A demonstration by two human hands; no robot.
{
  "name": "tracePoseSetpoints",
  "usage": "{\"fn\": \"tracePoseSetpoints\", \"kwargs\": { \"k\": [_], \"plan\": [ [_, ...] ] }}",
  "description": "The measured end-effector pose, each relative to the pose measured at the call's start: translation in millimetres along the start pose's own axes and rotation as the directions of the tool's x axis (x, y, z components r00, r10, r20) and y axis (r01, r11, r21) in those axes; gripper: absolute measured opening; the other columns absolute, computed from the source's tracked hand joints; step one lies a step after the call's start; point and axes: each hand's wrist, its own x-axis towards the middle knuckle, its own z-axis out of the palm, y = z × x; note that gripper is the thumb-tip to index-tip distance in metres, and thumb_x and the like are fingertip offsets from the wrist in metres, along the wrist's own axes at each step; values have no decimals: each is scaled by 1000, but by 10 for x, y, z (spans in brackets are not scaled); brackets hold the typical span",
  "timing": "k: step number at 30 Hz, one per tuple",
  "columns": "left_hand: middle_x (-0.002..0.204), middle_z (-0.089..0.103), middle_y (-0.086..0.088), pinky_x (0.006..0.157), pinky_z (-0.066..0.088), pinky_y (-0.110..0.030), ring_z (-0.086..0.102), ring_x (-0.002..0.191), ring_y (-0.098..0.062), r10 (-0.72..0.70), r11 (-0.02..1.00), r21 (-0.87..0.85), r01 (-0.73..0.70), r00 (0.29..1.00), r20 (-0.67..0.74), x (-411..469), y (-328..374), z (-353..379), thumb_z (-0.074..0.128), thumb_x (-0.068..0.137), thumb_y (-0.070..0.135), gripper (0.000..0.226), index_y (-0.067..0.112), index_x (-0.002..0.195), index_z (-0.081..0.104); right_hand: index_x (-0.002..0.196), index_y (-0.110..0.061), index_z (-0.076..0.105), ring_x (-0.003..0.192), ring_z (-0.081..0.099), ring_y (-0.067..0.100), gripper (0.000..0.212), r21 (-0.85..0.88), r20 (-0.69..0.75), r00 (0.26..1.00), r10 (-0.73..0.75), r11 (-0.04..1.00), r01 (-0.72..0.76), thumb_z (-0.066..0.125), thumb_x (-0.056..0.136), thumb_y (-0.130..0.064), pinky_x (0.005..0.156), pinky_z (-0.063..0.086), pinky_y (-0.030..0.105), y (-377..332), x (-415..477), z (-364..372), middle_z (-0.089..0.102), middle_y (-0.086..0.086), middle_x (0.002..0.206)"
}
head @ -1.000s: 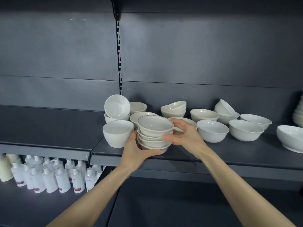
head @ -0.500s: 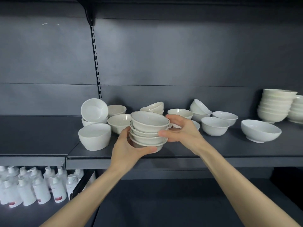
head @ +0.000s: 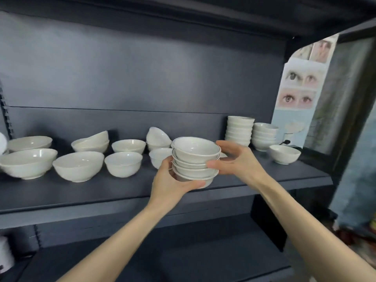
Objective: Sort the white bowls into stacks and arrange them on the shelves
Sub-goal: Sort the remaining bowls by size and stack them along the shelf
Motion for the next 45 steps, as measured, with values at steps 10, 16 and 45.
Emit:
{"fn": "tracePoseSetpoints", "kwargs": {
  "k": [10, 16, 45],
  "plan": [
    [103, 63, 19, 75, 50, -16, 62, 94, 6, -46, 997, -55, 54, 988, 149, 386, 9, 1802, 93, 53, 13, 78, 25, 118, 50, 127, -20, 58, 104, 67, 12, 71, -74, -93, 995, 43, 996, -50, 88, 63, -23, 83, 59, 36, 689, 93, -1701, 65, -6, 124],
    [97, 62, 25, 62, 46, -3, 58, 79, 22, -74, 996, -28, 81, 975, 207, 831, -197, 2382, 95, 43, 23, 76, 38, 100, 47, 126, -18, 57, 106, 66, 15, 68, -66, -124, 990, 73, 994, -82, 88, 64, -18, 87, 57, 36, 1200, 496, -2179, 65, -4, 122],
    [120, 63, 15, 82, 48, -12, 60, 102, 11, -131, 990, 55, 131, 991, -14, 1833, -828, 2879, 88, 54, 30, 83, 23, 128, 49, 103, -37, 57, 100, 61, -10, 47, 122, 94, 994, -52, 992, 41, 80, 74, -8, 83, 48, 11, 2285, 1865, -2403, 67, -24, 103]
  ]
}}
